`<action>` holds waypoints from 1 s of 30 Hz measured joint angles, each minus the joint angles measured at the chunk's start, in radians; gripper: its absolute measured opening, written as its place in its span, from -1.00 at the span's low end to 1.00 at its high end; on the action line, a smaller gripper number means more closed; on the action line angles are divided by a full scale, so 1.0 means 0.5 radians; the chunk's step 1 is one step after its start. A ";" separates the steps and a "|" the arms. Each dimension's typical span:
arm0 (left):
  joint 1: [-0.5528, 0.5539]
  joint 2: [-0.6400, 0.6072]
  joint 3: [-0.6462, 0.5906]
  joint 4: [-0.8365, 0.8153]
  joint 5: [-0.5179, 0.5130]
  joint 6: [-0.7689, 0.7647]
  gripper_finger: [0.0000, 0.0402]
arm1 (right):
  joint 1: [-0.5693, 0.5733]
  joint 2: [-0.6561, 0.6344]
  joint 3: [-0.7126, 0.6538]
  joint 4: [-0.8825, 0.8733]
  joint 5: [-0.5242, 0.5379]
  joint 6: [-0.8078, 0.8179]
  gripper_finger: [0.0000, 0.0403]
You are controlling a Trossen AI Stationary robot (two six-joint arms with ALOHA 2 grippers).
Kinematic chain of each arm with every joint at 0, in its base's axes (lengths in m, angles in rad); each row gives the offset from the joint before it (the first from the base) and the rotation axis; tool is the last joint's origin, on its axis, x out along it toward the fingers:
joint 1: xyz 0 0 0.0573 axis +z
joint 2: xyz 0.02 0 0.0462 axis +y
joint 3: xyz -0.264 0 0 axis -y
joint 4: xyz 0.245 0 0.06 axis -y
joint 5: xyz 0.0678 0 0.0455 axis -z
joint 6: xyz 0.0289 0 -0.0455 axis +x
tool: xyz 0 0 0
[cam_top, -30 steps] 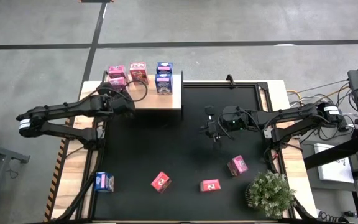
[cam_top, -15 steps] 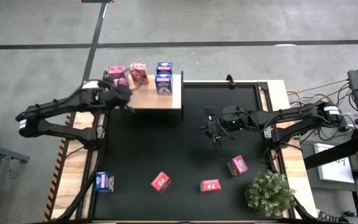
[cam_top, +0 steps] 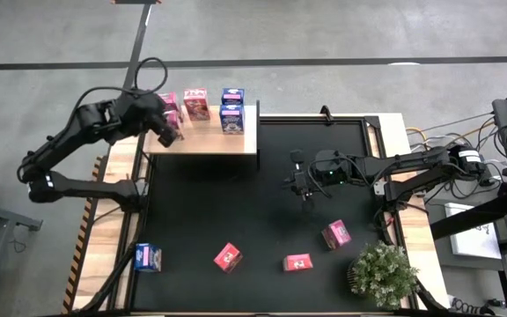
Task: Stack cereal on shelf
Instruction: Align the left purple cereal box with the other purple cereal box on the shelf
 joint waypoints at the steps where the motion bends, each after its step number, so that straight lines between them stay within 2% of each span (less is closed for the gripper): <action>1: 0.028 0.000 -0.033 0.001 0.001 -0.003 -0.81 | 0.000 0.000 0.000 0.001 0.000 0.000 -0.94; 9: 0.130 -0.002 -0.256 0.051 -0.009 0.078 -0.81 | 0.000 0.000 0.000 0.005 0.000 -0.004 -0.94; 16: 0.130 -0.005 -0.355 0.160 -0.202 0.260 -0.81 | 0.000 0.000 0.000 0.018 0.000 -0.001 -0.94; 20: 0.130 -0.009 -0.350 0.141 -0.214 0.294 -0.81 | 0.000 0.000 0.000 0.018 0.000 -0.001 -0.94; 25: 0.131 -0.020 -0.278 0.114 -0.174 0.301 -0.81 | 0.000 0.000 0.000 0.018 0.000 -0.001 -0.94; 30: 0.130 -0.036 -0.157 0.124 0.036 0.355 -0.81 | 0.000 0.000 0.000 0.018 0.000 0.000 -0.94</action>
